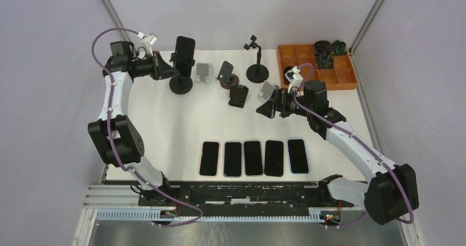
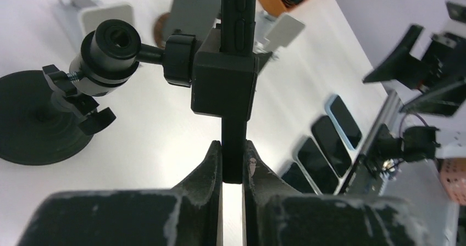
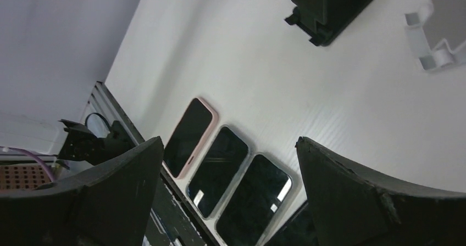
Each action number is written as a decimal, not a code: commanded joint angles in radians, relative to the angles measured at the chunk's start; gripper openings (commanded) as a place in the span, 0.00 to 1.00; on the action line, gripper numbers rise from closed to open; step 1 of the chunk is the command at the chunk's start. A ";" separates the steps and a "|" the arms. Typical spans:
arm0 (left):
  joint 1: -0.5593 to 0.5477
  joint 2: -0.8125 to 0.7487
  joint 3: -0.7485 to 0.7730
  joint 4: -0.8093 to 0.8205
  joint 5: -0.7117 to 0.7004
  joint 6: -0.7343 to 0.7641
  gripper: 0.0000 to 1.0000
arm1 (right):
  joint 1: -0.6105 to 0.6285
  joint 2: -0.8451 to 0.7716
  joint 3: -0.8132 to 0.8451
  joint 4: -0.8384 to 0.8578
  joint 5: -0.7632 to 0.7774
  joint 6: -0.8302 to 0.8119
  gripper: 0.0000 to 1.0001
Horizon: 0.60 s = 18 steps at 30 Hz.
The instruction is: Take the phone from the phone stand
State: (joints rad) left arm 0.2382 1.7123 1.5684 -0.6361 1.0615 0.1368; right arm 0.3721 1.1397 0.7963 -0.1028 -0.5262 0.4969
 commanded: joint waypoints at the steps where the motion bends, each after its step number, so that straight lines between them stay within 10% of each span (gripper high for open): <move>1: -0.010 -0.142 -0.008 -0.186 0.233 0.129 0.02 | 0.024 0.070 0.099 0.233 -0.106 0.101 0.98; 18: -0.076 -0.282 -0.093 -0.830 0.322 0.817 0.02 | 0.288 0.588 0.499 0.775 -0.103 0.399 0.98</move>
State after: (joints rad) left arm 0.1818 1.4506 1.4662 -1.3327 1.2327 0.7151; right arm 0.6235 1.6707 1.1969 0.4671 -0.6304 0.8024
